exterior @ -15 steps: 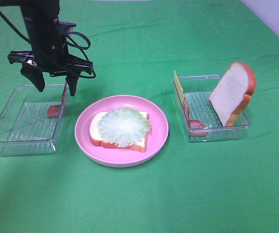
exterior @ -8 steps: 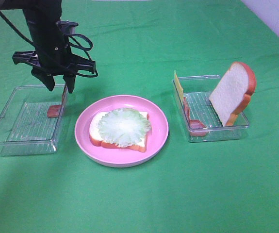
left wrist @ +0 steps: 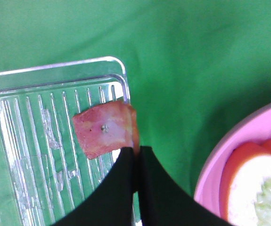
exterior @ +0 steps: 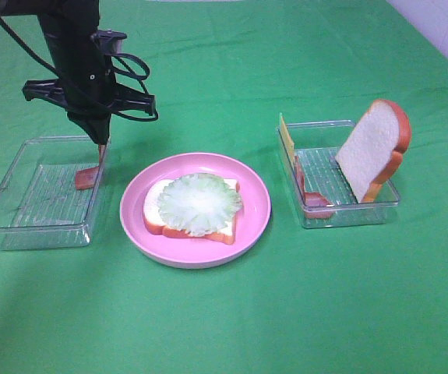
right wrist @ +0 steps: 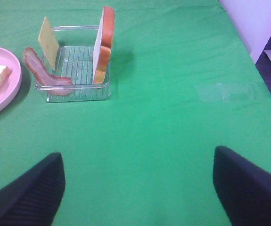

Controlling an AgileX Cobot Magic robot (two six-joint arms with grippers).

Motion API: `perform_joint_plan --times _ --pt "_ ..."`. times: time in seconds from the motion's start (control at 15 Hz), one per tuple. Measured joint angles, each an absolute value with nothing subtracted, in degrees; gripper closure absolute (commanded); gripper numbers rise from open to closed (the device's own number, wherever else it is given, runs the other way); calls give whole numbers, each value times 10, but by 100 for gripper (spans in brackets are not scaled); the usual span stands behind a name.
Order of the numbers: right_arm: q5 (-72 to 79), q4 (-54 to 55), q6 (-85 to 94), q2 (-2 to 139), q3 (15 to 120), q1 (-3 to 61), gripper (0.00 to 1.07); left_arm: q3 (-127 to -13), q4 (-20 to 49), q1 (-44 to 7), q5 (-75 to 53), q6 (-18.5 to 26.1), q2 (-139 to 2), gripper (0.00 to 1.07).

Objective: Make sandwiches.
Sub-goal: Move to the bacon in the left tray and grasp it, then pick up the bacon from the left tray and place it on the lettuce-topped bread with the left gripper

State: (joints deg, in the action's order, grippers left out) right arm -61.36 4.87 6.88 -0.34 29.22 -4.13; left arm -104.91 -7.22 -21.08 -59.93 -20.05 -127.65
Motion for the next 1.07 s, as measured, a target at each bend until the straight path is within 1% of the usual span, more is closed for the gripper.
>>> perform_joint_plan --times 0.13,0.27,0.47,0.53,0.73,0.8,0.87,1.0,1.07 --pt "-614 49 69 -3 292 -41 27 -1049 -62 -211 -612 -189 -1261 107" --pt "-614 49 69 -3 292 -41 27 -1049 -22 -211 -618 -166 -1220 107" --pt "-614 49 69 -3 292 -41 27 -1049 66 -211 -618 -111 -1173 107" --pt "-614 49 69 -3 292 -41 27 -1049 88 -211 -618 -101 -1168 107" --pt "-614 49 69 -3 292 -41 27 -1049 226 -216 -611 -35 -1167 107" --pt "-614 49 69 -3 292 -41 27 -1049 284 -232 -599 -5 -1176 107" --pt "-614 49 69 -3 292 -41 27 -1049 303 -246 -596 6 -1184 107" --pt "-614 49 69 -3 292 -41 27 -1049 313 -279 -589 15 -1206 107" --pt "-614 49 69 -3 292 -41 27 -1049 314 -284 -587 17 -1210 107"
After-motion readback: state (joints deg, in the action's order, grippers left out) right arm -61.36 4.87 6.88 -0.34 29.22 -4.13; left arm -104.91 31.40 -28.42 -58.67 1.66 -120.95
